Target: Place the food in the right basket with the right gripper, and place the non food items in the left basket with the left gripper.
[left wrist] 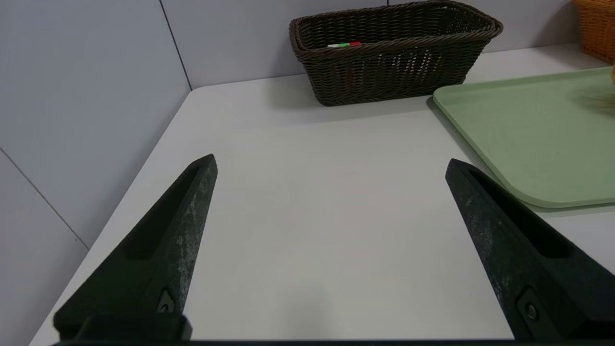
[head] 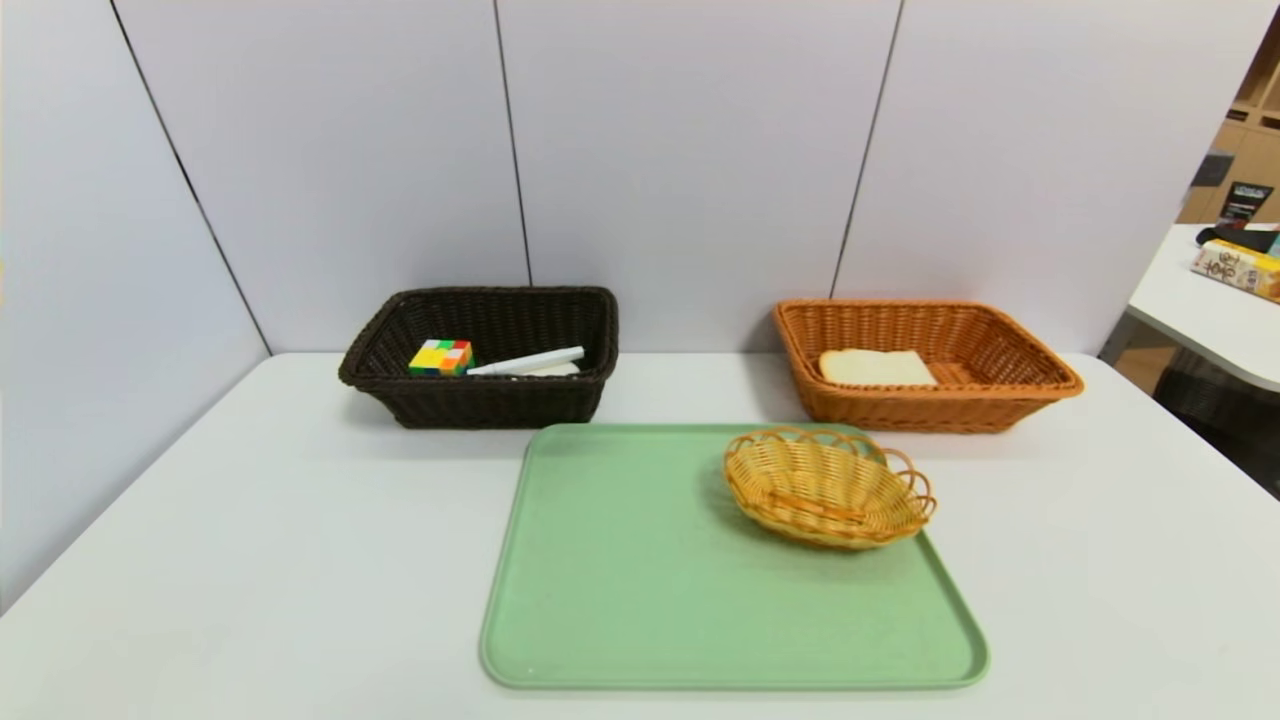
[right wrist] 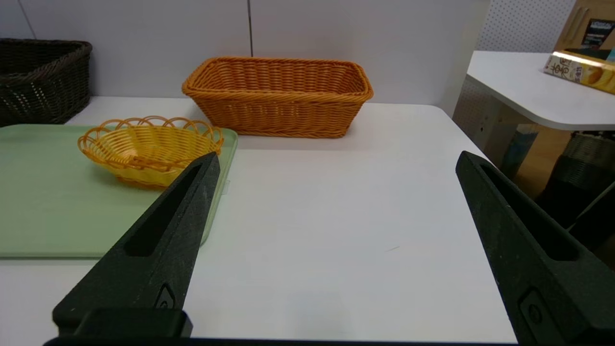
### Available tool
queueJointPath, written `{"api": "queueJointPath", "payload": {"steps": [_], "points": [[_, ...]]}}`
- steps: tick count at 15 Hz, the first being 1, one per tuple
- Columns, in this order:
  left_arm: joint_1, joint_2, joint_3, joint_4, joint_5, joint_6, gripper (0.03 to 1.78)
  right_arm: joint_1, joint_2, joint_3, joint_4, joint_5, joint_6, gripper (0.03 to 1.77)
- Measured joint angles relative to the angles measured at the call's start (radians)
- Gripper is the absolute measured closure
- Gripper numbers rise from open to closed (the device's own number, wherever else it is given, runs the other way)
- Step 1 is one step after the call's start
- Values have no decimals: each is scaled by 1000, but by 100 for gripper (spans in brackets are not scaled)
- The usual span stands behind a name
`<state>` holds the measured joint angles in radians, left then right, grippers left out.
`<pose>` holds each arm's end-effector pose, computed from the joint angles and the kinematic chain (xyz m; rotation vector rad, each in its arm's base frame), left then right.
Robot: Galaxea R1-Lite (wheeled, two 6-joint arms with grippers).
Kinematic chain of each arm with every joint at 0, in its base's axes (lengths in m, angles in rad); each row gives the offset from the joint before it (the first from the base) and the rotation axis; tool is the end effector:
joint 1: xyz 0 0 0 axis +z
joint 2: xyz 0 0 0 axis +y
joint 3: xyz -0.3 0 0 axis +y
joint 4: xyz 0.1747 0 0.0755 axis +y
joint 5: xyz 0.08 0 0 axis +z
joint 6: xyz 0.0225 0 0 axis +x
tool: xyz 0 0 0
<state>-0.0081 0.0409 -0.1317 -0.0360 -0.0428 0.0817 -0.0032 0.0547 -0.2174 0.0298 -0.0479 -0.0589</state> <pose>-0.0310 -0.0007 0.1163 0.0838 -0.1288 -0.0456 -0.0378 -0.0010 0.1328 -0.0558 -0.1313 -0.0549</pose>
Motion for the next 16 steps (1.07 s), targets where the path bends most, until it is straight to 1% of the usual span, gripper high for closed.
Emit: {"api": "queueJointPath", "payload": {"steps": [2, 5, 6, 10, 13, 14, 15, 16], "points": [[1, -22, 45, -22, 0, -1, 12, 0, -33, 53, -15, 9, -21, 11], [0, -38, 99, -69, 4, -1, 12, 0, -51, 154, -129, 17, -24, 11], [0, -39, 115, -82, 4, -1, 12, 0, -54, 188, -156, 27, -19, 11], [0, -41, 130, -80, 5, -3, 12, 0, -56, 216, -141, 35, -7, 11], [0, -41, 132, -36, 8, -16, 12, 0, -56, 217, -79, 34, -1, 11], [0, -42, 132, -36, 7, -15, 12, 0, -56, 217, -57, 34, 2, 11], [0, -42, 132, -36, 8, -13, 12, 0, -56, 217, -30, 34, 13, 11], [0, -42, 132, -36, 8, -11, 12, 1, -56, 217, -28, 34, 37, 11]]}}
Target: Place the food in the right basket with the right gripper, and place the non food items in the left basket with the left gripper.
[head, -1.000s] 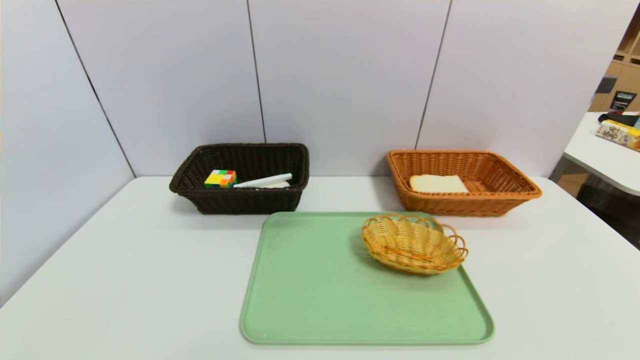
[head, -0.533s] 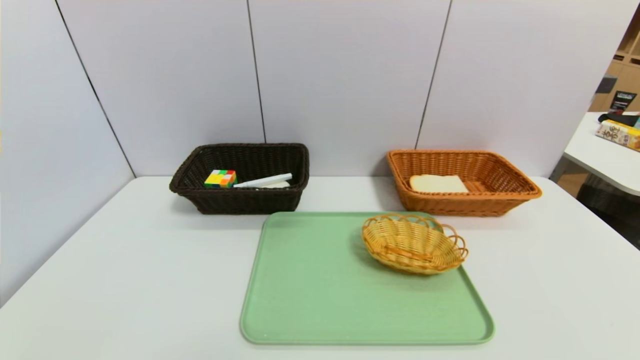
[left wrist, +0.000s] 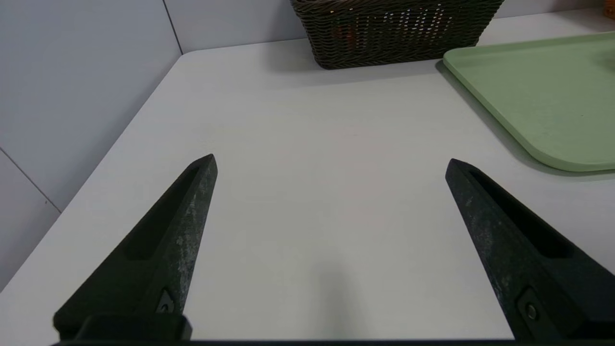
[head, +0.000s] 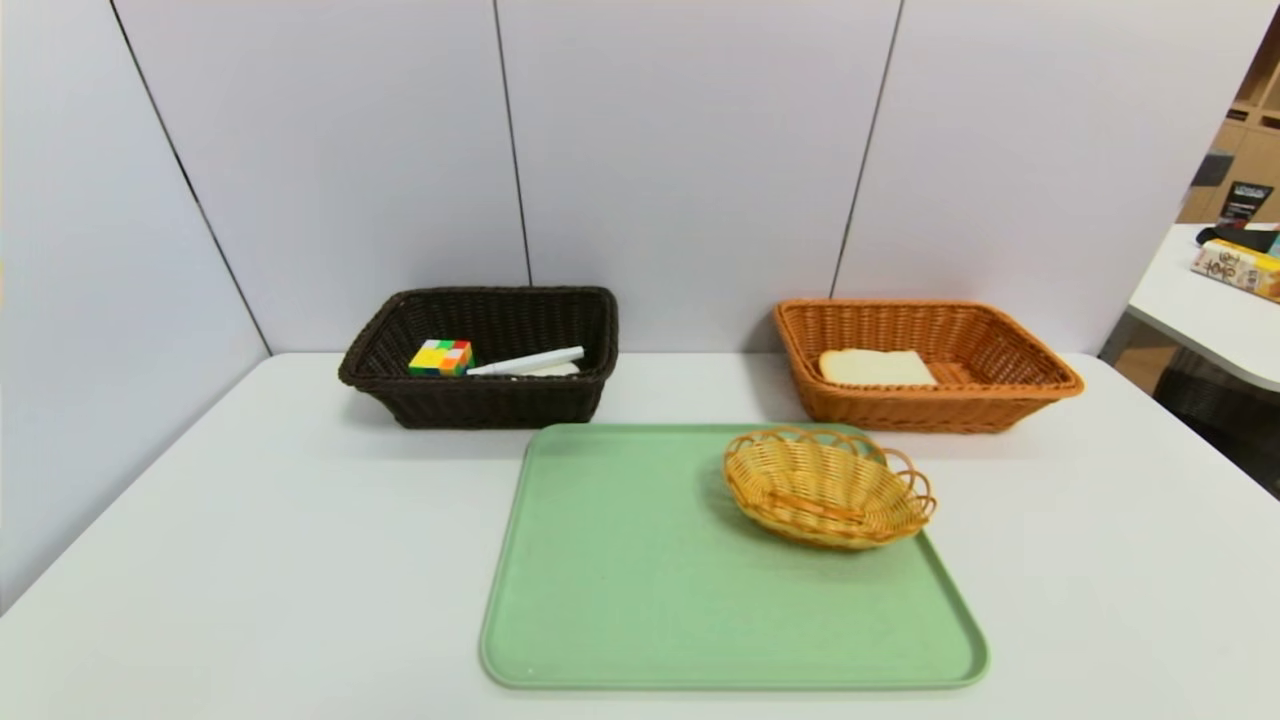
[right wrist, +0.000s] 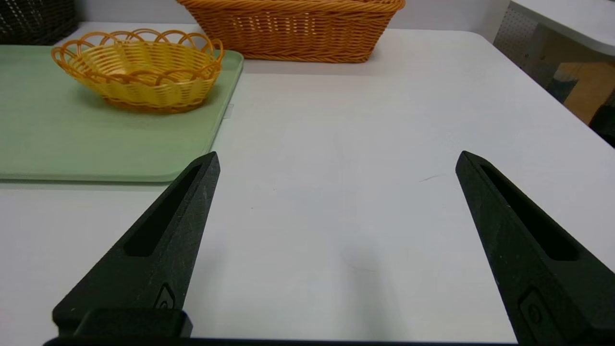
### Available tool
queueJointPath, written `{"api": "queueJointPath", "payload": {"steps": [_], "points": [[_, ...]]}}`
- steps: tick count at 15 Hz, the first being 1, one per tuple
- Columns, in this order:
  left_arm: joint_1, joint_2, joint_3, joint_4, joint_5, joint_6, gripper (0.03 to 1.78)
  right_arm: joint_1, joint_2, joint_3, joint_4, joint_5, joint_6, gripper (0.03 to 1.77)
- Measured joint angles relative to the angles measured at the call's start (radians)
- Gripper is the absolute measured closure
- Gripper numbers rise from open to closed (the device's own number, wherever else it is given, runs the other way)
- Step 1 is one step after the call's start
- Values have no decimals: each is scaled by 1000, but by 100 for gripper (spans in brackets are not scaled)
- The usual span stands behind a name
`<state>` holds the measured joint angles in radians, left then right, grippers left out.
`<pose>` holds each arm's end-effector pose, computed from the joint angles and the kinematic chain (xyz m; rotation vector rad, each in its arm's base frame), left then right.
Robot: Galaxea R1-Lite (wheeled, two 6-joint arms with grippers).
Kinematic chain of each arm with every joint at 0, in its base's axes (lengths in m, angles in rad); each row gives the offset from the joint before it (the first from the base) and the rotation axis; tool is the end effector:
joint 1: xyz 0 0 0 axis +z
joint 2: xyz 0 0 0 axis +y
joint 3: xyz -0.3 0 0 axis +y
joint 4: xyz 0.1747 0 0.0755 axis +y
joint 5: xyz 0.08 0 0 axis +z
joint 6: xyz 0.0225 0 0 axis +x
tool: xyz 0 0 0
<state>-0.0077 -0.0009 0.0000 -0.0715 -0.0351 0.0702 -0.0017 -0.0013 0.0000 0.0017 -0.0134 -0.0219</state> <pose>-0.0232 -0.0006 0.0828 0.0712 -0.0739 -0.0402 -0.0229 -0.0003 0.0753 -0.0219 0.0006 -0.0151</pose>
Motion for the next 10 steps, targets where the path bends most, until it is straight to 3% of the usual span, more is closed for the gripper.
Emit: {"api": "queueJointPath", "payload": {"steps": [10], "points": [[0, 0, 0, 1, -6, -1, 12, 0, 0, 0, -1, -1, 22, 11]]}}
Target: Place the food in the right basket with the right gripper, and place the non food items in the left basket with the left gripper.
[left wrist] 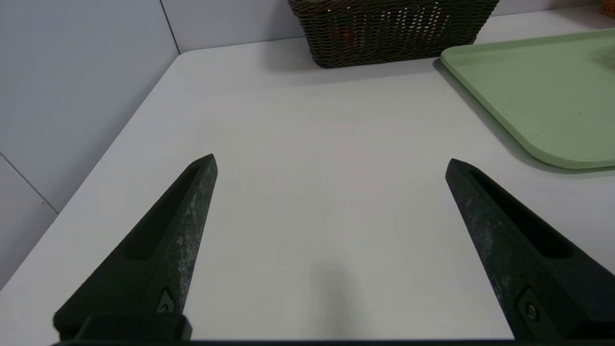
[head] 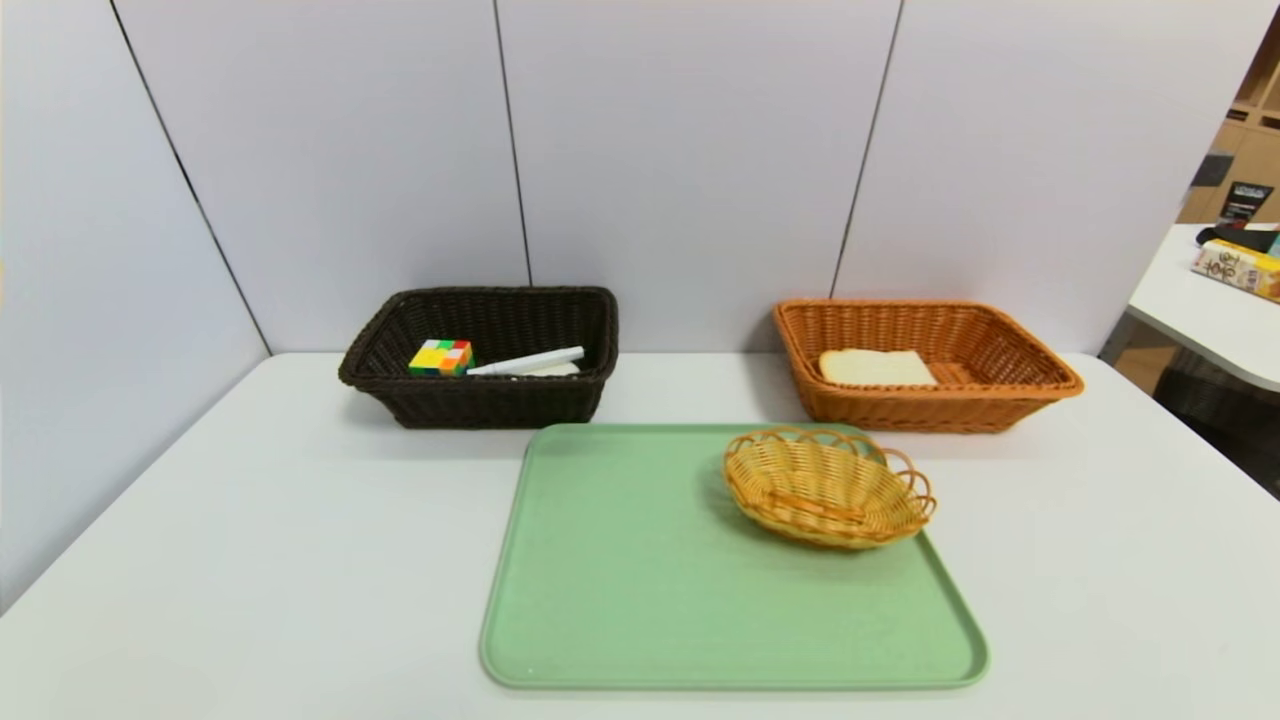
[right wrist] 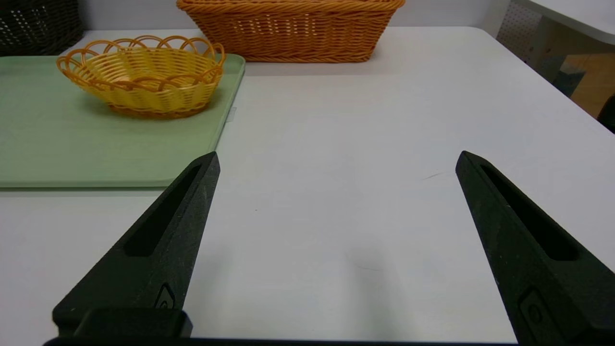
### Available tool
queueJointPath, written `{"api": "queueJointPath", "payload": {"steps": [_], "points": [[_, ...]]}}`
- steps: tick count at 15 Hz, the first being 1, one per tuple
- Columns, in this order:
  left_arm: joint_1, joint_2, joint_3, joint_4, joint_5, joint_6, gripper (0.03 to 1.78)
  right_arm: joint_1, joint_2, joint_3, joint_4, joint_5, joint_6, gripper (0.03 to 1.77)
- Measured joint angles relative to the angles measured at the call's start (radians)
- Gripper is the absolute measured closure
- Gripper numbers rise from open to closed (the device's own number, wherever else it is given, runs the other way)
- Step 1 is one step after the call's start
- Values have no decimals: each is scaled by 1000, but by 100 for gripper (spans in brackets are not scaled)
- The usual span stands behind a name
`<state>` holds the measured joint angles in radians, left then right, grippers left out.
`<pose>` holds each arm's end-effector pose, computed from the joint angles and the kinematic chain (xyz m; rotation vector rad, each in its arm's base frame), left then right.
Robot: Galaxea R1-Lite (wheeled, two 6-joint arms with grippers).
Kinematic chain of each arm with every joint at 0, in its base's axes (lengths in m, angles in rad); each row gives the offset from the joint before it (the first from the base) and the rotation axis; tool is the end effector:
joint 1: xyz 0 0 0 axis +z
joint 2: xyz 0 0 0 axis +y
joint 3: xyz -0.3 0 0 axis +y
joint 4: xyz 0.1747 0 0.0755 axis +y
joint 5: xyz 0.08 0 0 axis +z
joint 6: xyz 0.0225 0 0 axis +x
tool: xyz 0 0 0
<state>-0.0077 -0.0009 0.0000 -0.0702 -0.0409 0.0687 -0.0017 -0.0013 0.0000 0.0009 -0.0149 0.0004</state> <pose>-0.0232 -0.0007 0.0827 0.0698 -0.0727 -0.0461 -0.0229 -0.0003 0.0754 0.0004 -0.0004 -0.0166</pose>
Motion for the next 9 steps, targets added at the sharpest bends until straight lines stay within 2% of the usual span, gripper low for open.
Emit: {"api": "queueJointPath", "payload": {"steps": [9], "points": [[0, 0, 0, -1, 3, -6, 12, 0, 0, 0, 1, -3, 0, 11]]}}
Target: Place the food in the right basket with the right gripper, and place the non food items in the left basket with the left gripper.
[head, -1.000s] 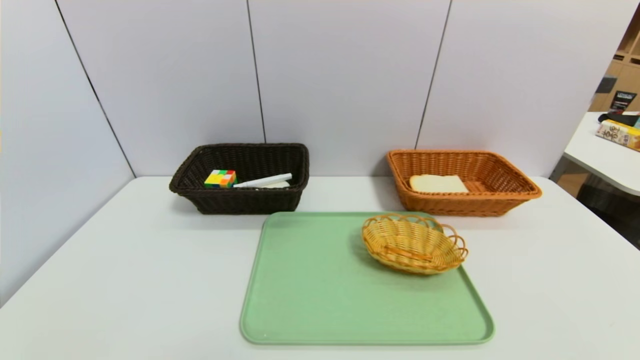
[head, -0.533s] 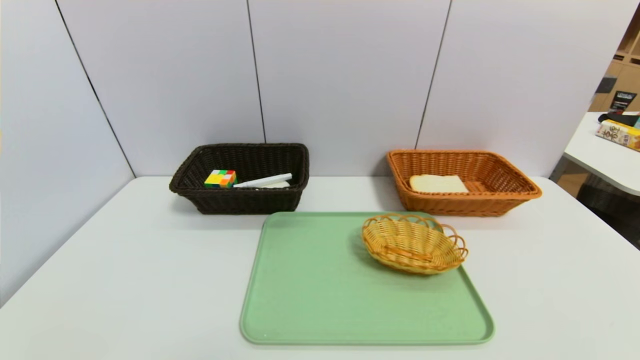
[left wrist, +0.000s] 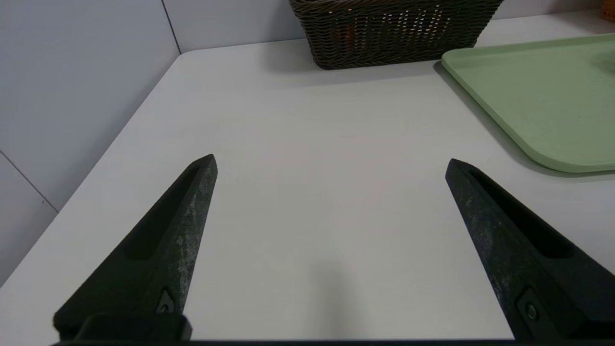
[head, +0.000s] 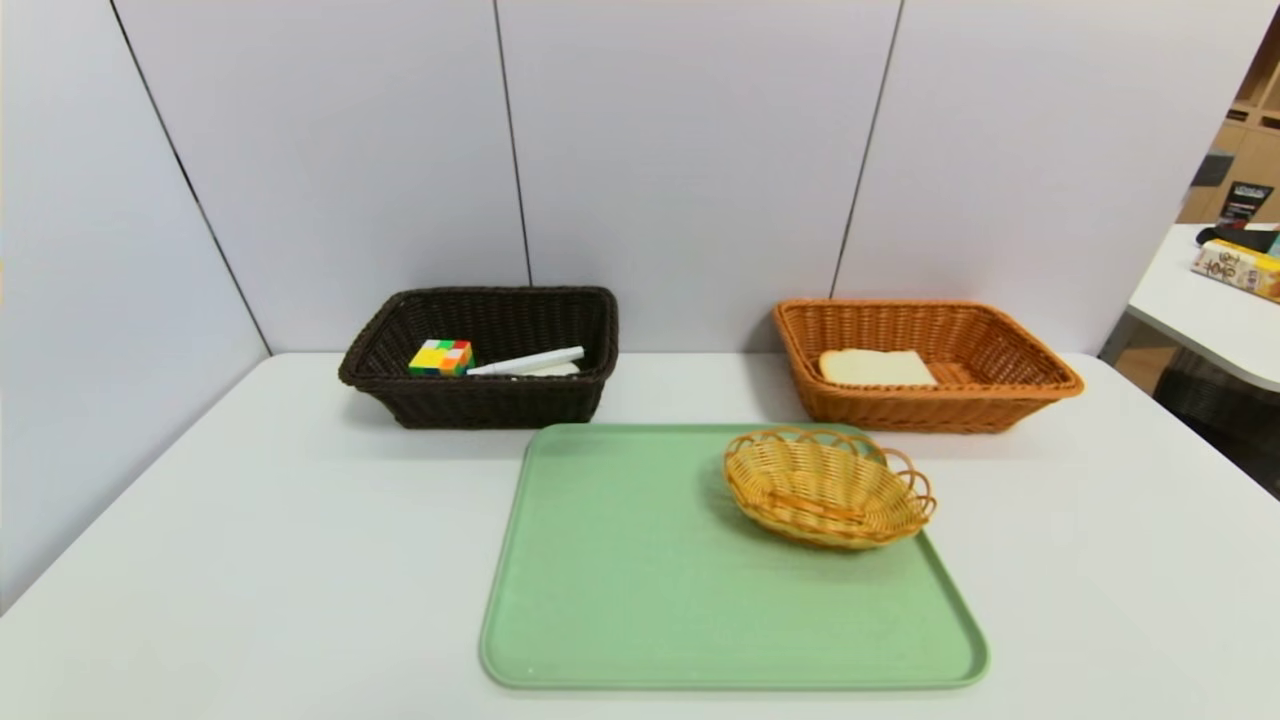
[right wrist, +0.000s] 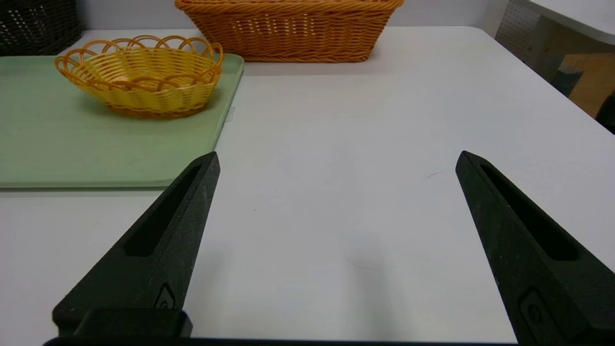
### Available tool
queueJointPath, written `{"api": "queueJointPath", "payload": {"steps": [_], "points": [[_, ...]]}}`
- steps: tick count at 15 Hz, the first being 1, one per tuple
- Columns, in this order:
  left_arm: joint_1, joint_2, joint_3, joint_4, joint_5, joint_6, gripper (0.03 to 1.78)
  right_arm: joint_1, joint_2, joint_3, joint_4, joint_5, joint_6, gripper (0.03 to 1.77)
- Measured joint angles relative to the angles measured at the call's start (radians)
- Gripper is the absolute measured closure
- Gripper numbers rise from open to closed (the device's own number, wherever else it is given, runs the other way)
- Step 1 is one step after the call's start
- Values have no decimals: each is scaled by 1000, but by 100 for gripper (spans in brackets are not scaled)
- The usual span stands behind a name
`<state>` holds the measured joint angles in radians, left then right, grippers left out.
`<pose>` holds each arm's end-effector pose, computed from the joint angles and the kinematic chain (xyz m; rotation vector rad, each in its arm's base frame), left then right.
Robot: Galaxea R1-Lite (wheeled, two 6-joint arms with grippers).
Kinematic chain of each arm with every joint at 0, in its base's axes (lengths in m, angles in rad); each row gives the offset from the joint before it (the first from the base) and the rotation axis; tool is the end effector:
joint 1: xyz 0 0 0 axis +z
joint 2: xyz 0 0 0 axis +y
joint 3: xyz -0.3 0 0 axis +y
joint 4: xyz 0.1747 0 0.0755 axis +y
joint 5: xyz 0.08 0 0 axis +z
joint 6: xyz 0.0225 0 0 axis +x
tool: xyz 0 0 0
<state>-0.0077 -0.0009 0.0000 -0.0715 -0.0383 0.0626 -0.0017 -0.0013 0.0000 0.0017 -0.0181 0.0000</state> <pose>-0.0232 -0.0007 0.0828 0.0637 -0.0738 -0.0437 -0.0229 -0.0004 0.0753 0.0000 0.0004 -0.0198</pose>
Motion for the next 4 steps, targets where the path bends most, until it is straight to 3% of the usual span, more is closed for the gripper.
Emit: {"api": "queueJointPath", "payload": {"steps": [4], "points": [[0, 0, 0, 0, 0, 0, 12, 0, 0, 0, -2, -4, 9, 11]]}}
